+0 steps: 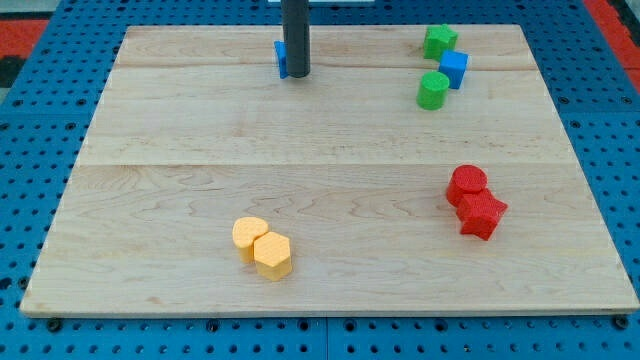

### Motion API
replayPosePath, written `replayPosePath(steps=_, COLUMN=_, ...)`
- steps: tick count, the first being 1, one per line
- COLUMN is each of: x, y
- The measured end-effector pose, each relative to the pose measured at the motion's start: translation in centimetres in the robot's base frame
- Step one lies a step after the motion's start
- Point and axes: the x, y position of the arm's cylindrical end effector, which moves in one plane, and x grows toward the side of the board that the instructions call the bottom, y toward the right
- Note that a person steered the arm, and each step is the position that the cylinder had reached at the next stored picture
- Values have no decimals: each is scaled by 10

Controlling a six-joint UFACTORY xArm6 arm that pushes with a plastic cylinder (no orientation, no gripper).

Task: Move your arm away from triangle

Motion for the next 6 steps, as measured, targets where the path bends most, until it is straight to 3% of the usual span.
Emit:
replayPosePath(steps=2, x=-25, y=-67)
replayPosePath(steps=4, x=-41, y=-6)
replayPosePath(steps=5, x=-8, y=53)
replayPosePath(steps=6, x=59, y=98)
